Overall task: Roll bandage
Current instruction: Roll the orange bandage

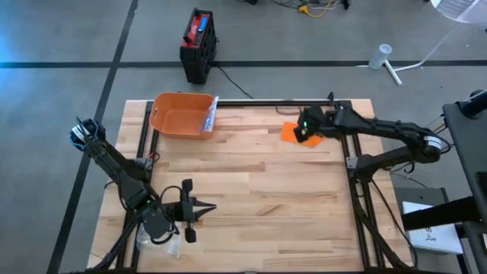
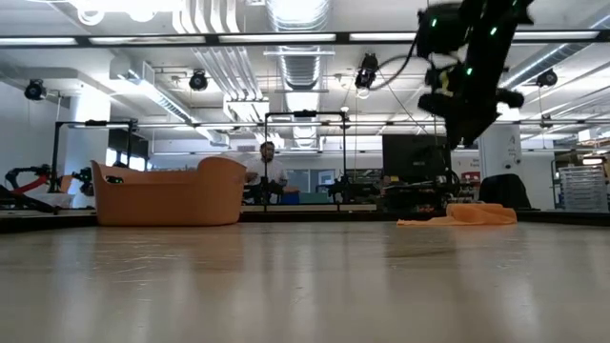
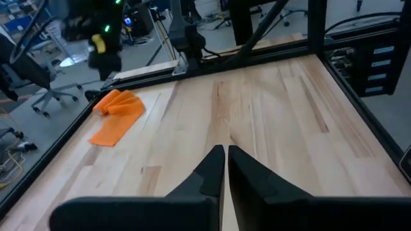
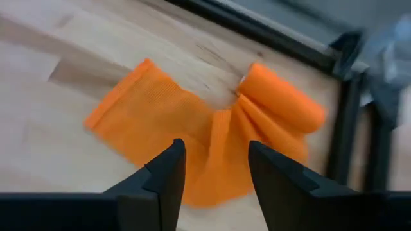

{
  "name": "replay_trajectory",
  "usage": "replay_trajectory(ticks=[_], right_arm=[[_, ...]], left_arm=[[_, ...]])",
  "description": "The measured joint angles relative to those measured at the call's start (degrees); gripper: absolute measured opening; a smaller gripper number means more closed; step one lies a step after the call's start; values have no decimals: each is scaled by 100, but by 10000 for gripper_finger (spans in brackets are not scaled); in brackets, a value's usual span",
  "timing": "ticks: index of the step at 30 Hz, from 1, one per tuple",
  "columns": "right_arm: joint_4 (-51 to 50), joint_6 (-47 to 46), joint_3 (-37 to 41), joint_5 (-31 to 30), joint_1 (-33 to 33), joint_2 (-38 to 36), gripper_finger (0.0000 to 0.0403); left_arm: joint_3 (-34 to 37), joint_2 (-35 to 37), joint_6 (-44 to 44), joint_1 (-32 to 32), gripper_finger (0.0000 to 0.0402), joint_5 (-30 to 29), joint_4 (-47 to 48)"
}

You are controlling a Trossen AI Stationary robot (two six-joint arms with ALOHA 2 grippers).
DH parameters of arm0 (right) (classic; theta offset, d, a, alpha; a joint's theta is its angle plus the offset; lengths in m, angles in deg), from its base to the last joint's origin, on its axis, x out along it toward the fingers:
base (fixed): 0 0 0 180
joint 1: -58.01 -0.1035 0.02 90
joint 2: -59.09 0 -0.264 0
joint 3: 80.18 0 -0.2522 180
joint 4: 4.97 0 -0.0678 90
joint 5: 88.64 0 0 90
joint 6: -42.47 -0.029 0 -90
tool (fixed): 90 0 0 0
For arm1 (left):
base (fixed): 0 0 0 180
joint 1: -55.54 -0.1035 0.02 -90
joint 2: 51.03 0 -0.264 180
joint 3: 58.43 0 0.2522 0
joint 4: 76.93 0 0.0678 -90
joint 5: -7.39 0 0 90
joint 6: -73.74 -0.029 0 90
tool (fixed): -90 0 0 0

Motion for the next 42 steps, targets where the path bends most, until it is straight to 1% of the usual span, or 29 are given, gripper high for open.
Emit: replay_trajectory(ticks=[4, 6, 10, 14, 18, 21, 25, 27, 30, 32, 34, 39, 40, 42], right_arm=[[799, 247, 3, 902, 1202, 524, 175], [1030, 285, -100, 1175, 1684, 831, 181], [1052, 265, -374, 1210, 2308, 1465, 191], [1061, 285, -535, 1217, 2527, 1988, 196], [1159, 243, -604, 1223, 2623, 2437, 194], [1344, 244, -643, 1250, 2601, 2634, 191], [1522, 162, -799, 1484, 2530, 2861, 187], [1580, 71, -934, 1594, 2400, 2928, 186], [1709, 36, -1147, 1930, 2126, 3003, 186], [1864, 107, -1345, 2194, 1968, 3017, 185], [1987, 252, -1564, 2311, 1826, 3004, 185], [1714, 568, -2023, 2250, 1610, 2876, 189], [1597, 616, -2113, 2196, 1623, 2842, 190], [1300, 702, -2262, 1903, 1639, 2804, 190]], left_arm=[[0, 2, -48, 0, 11, 0, -22], [0, 2, -95, 0, 11, -2, -20], [0, 2, -251, 0, 11, -2, -17], [0, 7, -267, -1, 11, -2, -18], [0, 7, -268, -22, 11, -4, -22], [0, 7, -268, -31, 11, -4, -15], [0, 7, -267, -31, 12, -3, -13], [0, 7, -268, -35, 14, -4, -15], [0, 7, -286, -37, 20, -4, -16], [0, 7, -286, -37, 24, -4, -17], [0, 7, -286, -37, 28, -4, -15], [0, 7, -228, -37, 36, 2, -18], [0, 7, -224, -37, 37, 3, -21], [0, 7, -220, -37, 39, 7, -14]])
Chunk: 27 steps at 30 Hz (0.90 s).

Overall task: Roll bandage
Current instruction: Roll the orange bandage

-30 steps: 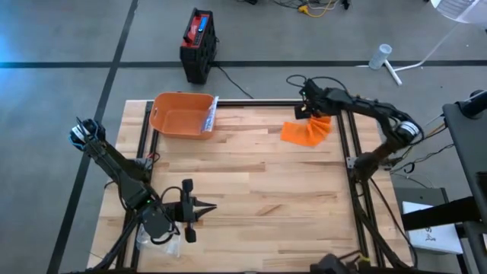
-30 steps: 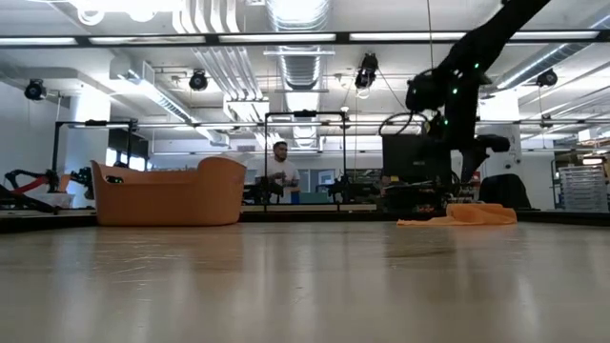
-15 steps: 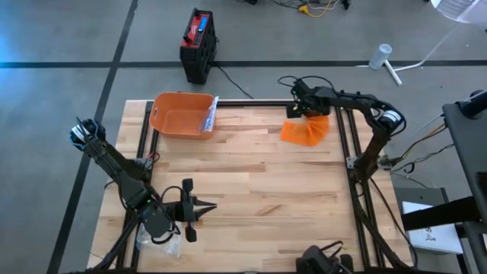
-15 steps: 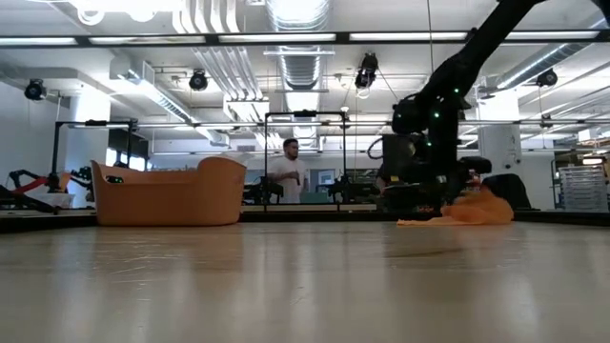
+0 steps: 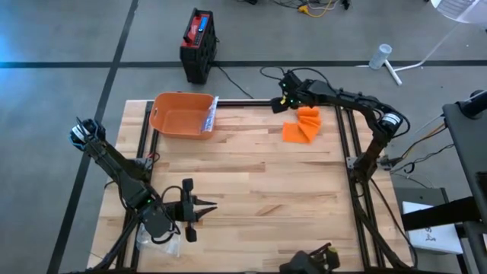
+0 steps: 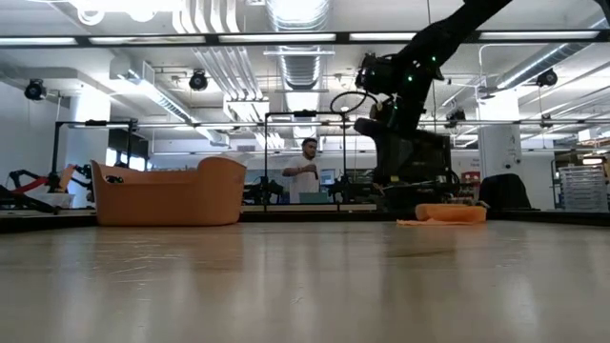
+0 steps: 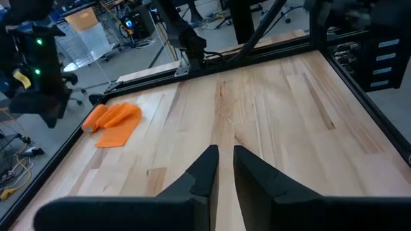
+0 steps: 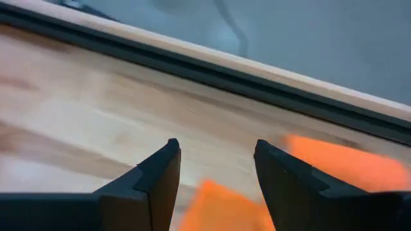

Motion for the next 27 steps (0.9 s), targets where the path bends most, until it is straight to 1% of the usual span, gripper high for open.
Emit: replay_trajectory(ticks=[3, 4, 8, 10, 14, 18, 19, 23, 27], right_arm=[[-524, 47, -77, -534, 48, -9, 189], [-659, 88, -78, -602, 90, -9, 187], [-985, 259, 193, -591, 450, -14, 184], [-982, 324, 386, -613, 662, -15, 184], [-662, 339, 740, -497, 1126, -35, 183], [-166, 350, 1047, 5, 1508, -39, 185], [-51, 374, 1119, 49, 1572, -39, 187], [184, 399, 1336, 91, 1782, -48, 205], [184, 618, 1427, 205, 1891, -136, 231]], left_arm=[[0, 0, 26, 0, 38, 2, -4], [0, 0, 26, 0, 37, 1, -4], [0, 0, 56, 0, 33, 2, -2], [0, 0, 63, 0, 33, 4, -2], [0, 0, 65, 0, 37, 4, 12], [0, 0, 63, 0, 42, 4, 124], [0, 0, 66, -6, 43, 4, 179], [0, 0, 68, -58, 45, 6, 406], [0, 0, 107, -152, 41, 4, 495]])
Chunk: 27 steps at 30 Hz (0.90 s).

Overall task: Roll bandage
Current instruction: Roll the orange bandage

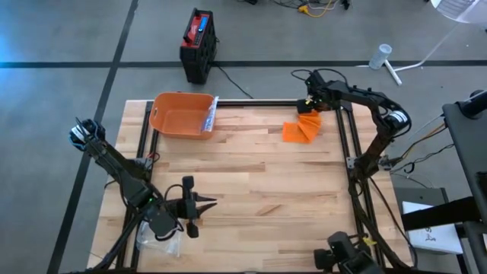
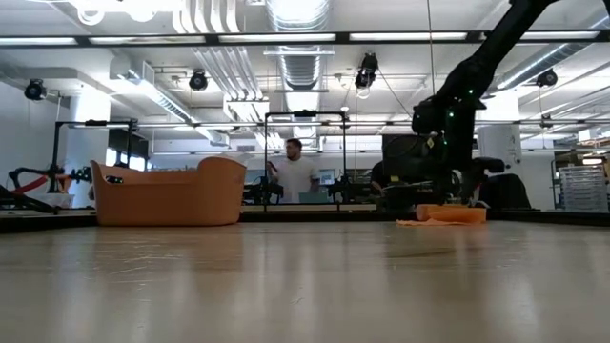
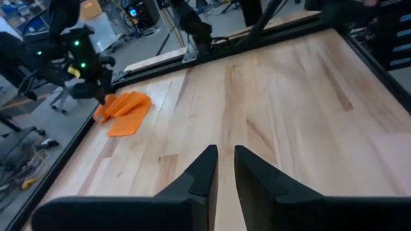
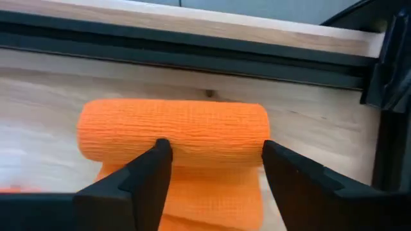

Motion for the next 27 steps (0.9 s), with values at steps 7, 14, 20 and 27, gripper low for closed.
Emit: replay_trajectory(ticks=[7, 14, 20, 27], right_arm=[[80, -3, 251, -36, 243, -424, 268], [784, -43, 670, 783, 553, -420, 261], [1511, -155, 791, 1621, 596, -347, 248], [1730, -249, 791, 2640, 368, -347, 237]], left_arm=[[47, 0, 31, -157, 37, 0, 30], [76, 0, 43, -289, 46, 0, 65], [98, 0, 45, -332, 48, 0, 66], [151, 0, 45, -413, 48, 0, 65]])
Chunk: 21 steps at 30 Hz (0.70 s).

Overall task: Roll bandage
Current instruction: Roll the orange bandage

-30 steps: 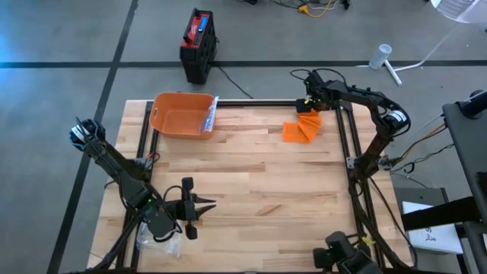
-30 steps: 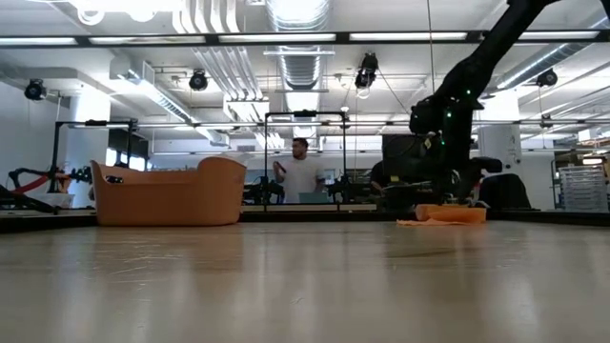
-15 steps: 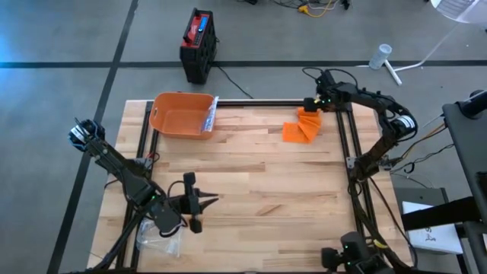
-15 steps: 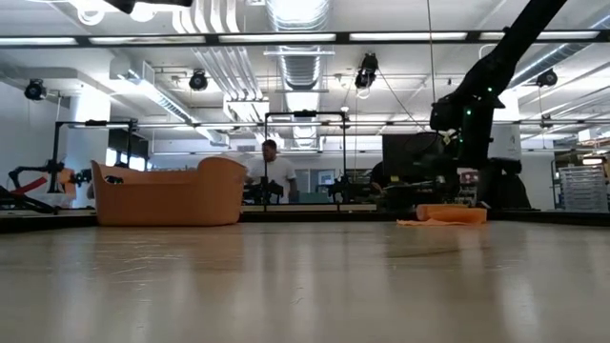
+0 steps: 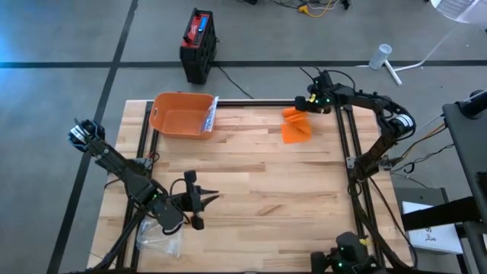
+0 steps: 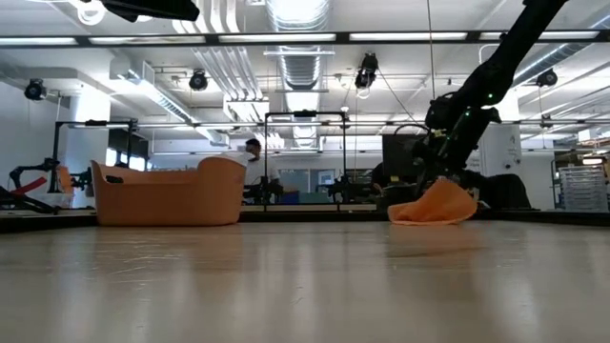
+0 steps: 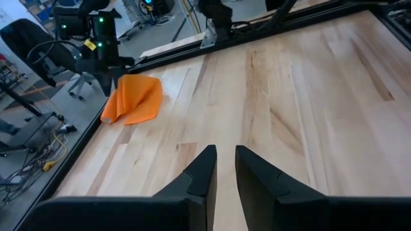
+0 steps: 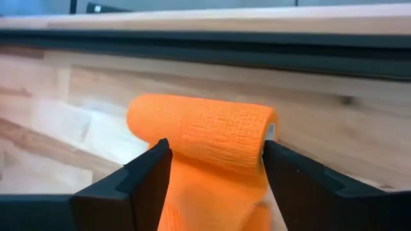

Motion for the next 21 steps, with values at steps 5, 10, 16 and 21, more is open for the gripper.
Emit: replay_trajectory(ticks=[5, 10, 16, 21], right_arm=[[86, 2, 0, 24, -227, 0, 226], [289, -56, 0, 104, -328, 0, 209], [689, -287, 0, 637, -509, 0, 191], [959, -303, 0, 624, -740, 0, 182]], left_arm=[[0, 0, 37, -36, 48, 0, -3], [0, 0, 42, -36, 48, 0, -6], [0, 0, 44, -41, 48, 0, -8], [0, 0, 44, -68, 48, 0, -14]])
